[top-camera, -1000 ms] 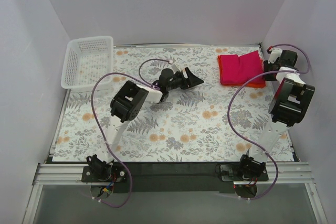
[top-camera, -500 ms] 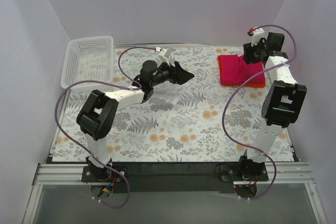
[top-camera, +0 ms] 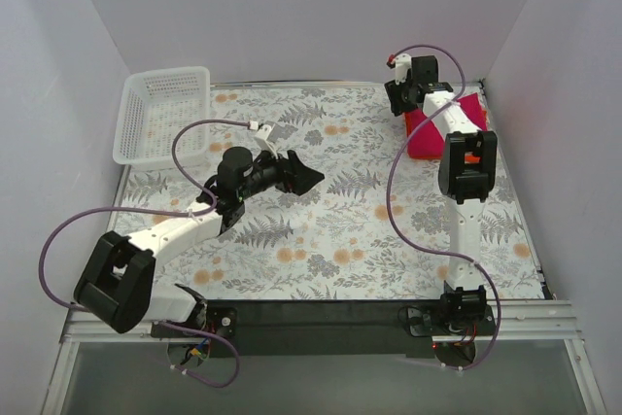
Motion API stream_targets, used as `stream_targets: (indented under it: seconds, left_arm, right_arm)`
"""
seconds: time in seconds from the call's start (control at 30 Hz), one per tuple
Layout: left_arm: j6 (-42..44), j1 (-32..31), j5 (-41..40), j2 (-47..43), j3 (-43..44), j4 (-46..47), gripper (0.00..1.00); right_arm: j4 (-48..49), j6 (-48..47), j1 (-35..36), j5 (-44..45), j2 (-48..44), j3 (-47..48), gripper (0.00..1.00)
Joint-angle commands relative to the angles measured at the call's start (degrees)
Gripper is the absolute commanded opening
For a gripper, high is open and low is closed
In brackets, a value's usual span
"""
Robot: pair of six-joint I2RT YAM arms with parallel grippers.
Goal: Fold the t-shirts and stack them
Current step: Neatly place the folded tshirt to the corner
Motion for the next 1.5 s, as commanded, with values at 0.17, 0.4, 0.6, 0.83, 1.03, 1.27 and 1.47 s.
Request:
stream_targets:
  seconds: [0.17, 0.4, 0.6, 0.83, 1.03, 1.27, 1.47]
  left_arm:
    - [0.5, 1.0, -2.1, -7.8, -6.7, -4.7, 0.73]
    - [0.8, 1.1, -2.1, -9.0, -8.1, -5.2, 0.73]
    - [1.1, 1.1, -1.9, -9.0, -8.6, -5.3, 0.73]
    - [1.2, 1.2, -1.9, -9.4, -9.4, -5.2, 0.74]
    - [1.5, 1.3, -2.0, -9.7, -9.9, -5.6, 0.74]
    - [1.8, 1.5, -1.9, -9.7, -10.1, -5.8, 0.74]
    - [1.8, 1.7, -1.5, -9.4, -10.0, -5.7, 0.74]
  right_arm:
    - [0.8, -3.0, 1.4, 17.3, 2.1, 3.8, 0.47]
    - [5.0, -5.3, 3.1, 20.1, -1.6, -2.2, 0.46]
    - [6.5, -5.0, 3.2, 16.2, -6.4, -6.4, 0.46]
    - [7.1, -4.8, 3.2, 14.7, -7.8, -7.7, 0.46]
    - [7.1, -4.5, 3.2, 15.9, -7.0, -6.5, 0.47]
    - [7.0, -5.7, 3.2, 20.2, -3.1, -4.9, 0.47]
    - [6.4, -6.6, 3.1, 22.0, -0.4, -3.7, 0.44]
